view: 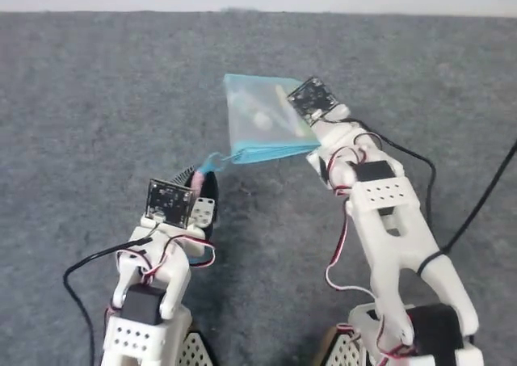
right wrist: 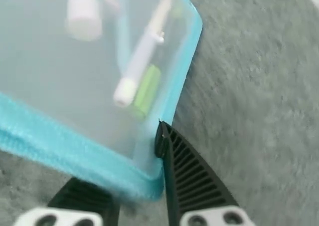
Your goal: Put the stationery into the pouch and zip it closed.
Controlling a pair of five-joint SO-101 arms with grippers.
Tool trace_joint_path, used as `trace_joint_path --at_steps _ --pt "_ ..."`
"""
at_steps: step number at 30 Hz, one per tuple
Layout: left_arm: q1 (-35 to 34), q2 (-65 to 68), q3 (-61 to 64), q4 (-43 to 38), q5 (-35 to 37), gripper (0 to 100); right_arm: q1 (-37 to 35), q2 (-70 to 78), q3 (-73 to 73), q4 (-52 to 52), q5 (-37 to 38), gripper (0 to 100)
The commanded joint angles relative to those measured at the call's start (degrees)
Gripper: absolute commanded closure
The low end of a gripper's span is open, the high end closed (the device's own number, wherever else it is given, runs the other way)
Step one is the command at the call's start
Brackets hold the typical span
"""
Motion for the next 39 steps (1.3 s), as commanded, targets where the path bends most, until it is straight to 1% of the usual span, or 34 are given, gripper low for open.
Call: trace_joint_path --at_steps 1,6,9,14,17,19,24,28,30,35,36,39 --pt "-0.2 -0.3 -0.3 0.6 -0.3 81 5.0 -0.9 -1.2 5.3 -3.8 95.1" --pt "0.3 -0.3 -0.4 1.5 -0.3 79 3.1 -5.8 -2.5 15.0 -4.8 76.5" --pt "0.3 -0.3 -0.4 1.6 -0.3 79 1.3 -10.9 -2.2 19.6 -5.3 72.4" --pt "0.3 -0.3 -0.4 1.8 -0.3 79 -4.8 -20.2 -2.1 23.8 -5.3 72.4" --pt "0.1 -0.3 -0.4 1.8 -0.3 79 -6.9 -24.9 -1.1 24.8 -5.3 72.4" --pt "-0.2 -0.3 -0.4 1.6 -0.5 79 -7.0 -28.4 1.3 24.3 -5.4 72.4" --pt "-0.4 -0.3 -2.3 1.7 -0.7 79 -5.2 -39.9 9.7 21.4 -11.3 72.5" --pt "-5.0 -0.4 -4.4 1.6 -0.3 79 -4.9 -50.1 18.1 19.9 -11.3 72.6" --pt "-8.1 -0.4 -5.4 1.5 -0.1 79 -5.1 -54.6 22.0 19.9 -11.3 75.7" --pt "-13.5 -0.4 -8.1 1.8 5.2 79 -4.8 -64.1 30.2 19.9 -11.3 98.5" --pt "-14.4 -0.4 -8.3 1.8 5.7 79 -4.7 -65.9 31.8 20.0 -11.3 99.7" --pt "-15.9 -0.4 -8.5 1.8 5.8 79 -4.7 -71.0 36.5 21.8 -11.3 94.3"
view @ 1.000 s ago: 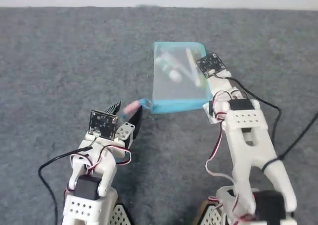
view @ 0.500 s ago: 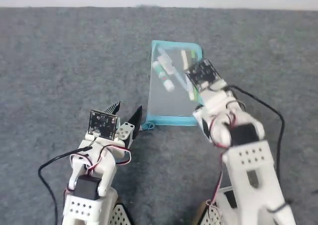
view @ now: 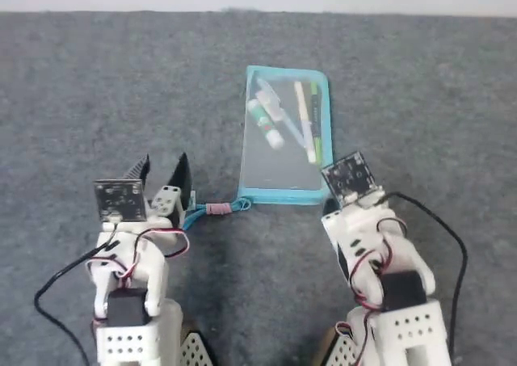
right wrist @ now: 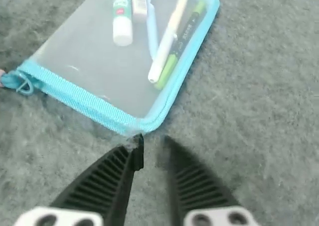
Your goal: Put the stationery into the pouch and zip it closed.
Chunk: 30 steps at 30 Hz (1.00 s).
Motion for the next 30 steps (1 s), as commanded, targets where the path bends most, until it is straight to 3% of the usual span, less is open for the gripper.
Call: trace_joint_path --at_steps 1,11,21,25,28,30 --pt "-1.9 -0.3 -3.9 0.6 1.7 79 0.3 -6.9 3.4 1.2 -0.7 93.1" --pt "-2.2 0.4 4.6 0.8 3.2 79 12.0 -21.1 14.9 3.6 -0.6 92.3" --pt "-2.2 0.4 4.4 19.8 3.2 79 13.3 -20.3 18.8 6.2 -0.8 92.4" --pt "-2.4 0.1 4.4 29.7 3.2 79 13.3 -20.3 18.8 13.6 -0.7 92.5" --pt "-7.4 -0.2 4.4 29.9 3.2 79 13.4 -20.4 18.8 21.3 -0.7 92.6" --pt "-10.1 -0.2 4.4 29.7 2.8 82 13.9 -20.1 18.8 20.7 -0.7 92.6"
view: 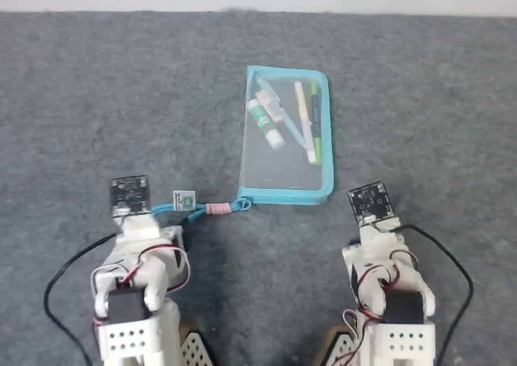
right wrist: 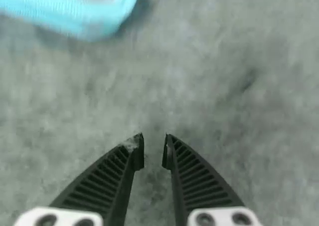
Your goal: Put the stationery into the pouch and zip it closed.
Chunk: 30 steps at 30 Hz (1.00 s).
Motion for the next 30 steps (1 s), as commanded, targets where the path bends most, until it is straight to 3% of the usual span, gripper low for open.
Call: trace_joint_path --at_steps 1,4,14,30 --pt "-6.1 -0.2 -0.3 0.3 -0.8 86 2.0 -0.1 1.1 1.7 -0.7 92.6" --pt "-7.2 -0.2 -0.3 0.3 -5.7 100 4.4 -0.1 1.1 1.7 -0.7 92.6" --pt "-7.4 -0.2 -0.4 0.4 -13.2 99 6.9 -0.3 1.1 1.8 -0.7 92.6" --pt "-7.4 -0.2 -0.4 0.4 -13.3 99 6.8 -0.3 1.1 1.8 -0.7 92.6"
